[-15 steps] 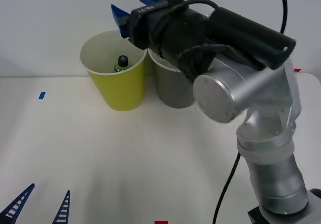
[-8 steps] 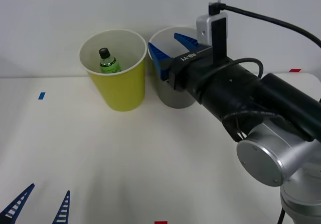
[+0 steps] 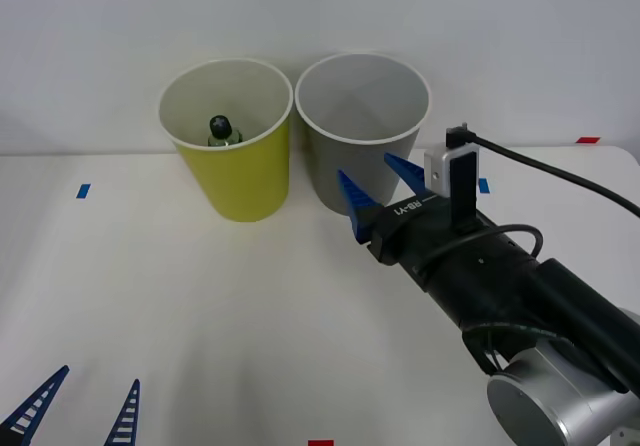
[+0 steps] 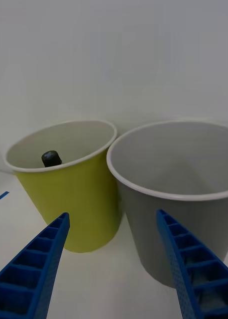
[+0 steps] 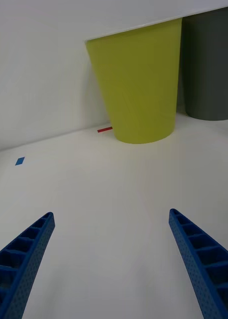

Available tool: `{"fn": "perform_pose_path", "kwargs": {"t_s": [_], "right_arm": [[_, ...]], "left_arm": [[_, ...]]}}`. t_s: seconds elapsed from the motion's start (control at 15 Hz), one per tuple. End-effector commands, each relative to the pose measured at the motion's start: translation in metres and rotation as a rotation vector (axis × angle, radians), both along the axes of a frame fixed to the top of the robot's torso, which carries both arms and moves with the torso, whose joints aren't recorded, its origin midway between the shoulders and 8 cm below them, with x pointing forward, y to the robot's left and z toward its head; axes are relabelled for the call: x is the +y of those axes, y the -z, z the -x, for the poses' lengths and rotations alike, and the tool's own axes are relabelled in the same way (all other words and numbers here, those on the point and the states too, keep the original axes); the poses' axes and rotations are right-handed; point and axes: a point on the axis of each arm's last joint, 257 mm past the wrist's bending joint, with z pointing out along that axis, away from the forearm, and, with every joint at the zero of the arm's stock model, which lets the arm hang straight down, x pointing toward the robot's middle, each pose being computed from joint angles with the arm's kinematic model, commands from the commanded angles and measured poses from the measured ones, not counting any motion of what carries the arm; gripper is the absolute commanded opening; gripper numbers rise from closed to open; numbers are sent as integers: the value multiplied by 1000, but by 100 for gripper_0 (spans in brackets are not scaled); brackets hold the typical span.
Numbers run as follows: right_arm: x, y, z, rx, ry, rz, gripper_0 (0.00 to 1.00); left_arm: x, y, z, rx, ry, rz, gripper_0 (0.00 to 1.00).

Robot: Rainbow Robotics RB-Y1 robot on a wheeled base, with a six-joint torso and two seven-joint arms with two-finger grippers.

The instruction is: Put cans in the gray bin and PET bottles in the light green bin.

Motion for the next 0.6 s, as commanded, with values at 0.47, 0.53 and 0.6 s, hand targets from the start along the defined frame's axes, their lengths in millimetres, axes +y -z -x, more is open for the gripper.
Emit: {"fn": "perform_pose_path", "kwargs": {"t_s": [0.47, 0.53, 0.6], "right_arm": [[-50, 50, 0, -176, 152, 115, 59], [-60, 60, 6, -192, 166, 127, 59], [-70, 68, 15, -198, 176, 134, 58]], "left_arm": [[0, 0, 0, 0, 0, 0, 79], [0, 0, 0, 0, 0, 0, 79], [0, 0, 0, 0, 0, 0, 79]]}}
